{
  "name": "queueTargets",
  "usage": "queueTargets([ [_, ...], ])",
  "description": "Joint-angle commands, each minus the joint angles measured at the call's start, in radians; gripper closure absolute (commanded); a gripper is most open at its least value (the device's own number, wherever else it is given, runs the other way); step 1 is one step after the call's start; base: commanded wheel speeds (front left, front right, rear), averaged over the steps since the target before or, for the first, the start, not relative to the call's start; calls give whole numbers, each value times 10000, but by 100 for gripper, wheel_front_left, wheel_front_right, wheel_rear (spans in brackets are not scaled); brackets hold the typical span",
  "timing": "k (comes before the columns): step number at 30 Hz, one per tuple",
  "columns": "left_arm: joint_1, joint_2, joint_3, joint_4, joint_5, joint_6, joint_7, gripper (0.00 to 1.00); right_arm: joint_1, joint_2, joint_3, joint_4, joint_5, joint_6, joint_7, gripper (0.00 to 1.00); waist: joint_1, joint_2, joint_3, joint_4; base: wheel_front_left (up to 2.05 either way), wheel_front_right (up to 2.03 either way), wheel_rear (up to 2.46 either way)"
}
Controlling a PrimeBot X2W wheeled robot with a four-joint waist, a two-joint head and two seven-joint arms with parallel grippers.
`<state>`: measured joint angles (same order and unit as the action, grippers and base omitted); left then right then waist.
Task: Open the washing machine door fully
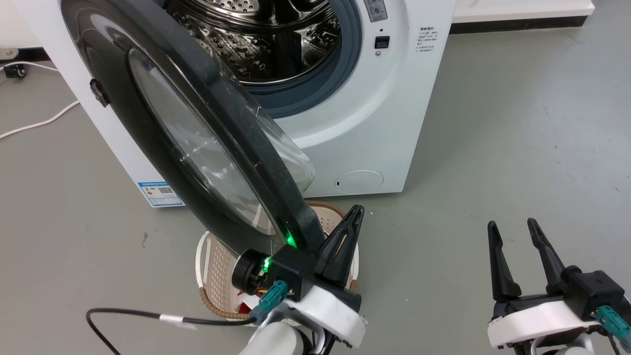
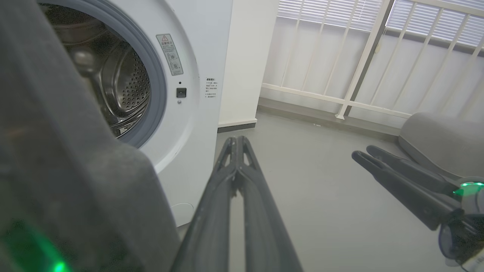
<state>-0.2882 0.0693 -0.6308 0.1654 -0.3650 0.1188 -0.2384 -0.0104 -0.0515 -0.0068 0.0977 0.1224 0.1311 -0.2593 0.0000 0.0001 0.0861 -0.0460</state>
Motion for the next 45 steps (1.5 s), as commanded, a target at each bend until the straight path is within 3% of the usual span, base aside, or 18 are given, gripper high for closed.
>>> queueTargets([
  [1,167,294,202,-101,51,164,-28,100,-40,25,18,31,21,-7,-39,0,0,-1,-22,13,0,0,0],
  [15,1687,1241,266,-2182,199,1126,773,100,235,25,-7,140,30,-7,-48,0,0,-1,-376,375,0,0,0],
  [20,1903,1448,261,-2380,177,1182,920,100,340,25,-1,136,64,-7,24,0,0,-1,-578,527,0,0,0],
  [33,1678,1333,229,-1827,65,1192,763,100,586,25,60,-119,84,-7,237,0,0,-1,-800,571,0,0,0],
  [45,2383,2050,202,-2637,436,1711,1212,100,683,25,94,-163,206,-7,272,0,0,-1,-799,1111,0,0,0],
])
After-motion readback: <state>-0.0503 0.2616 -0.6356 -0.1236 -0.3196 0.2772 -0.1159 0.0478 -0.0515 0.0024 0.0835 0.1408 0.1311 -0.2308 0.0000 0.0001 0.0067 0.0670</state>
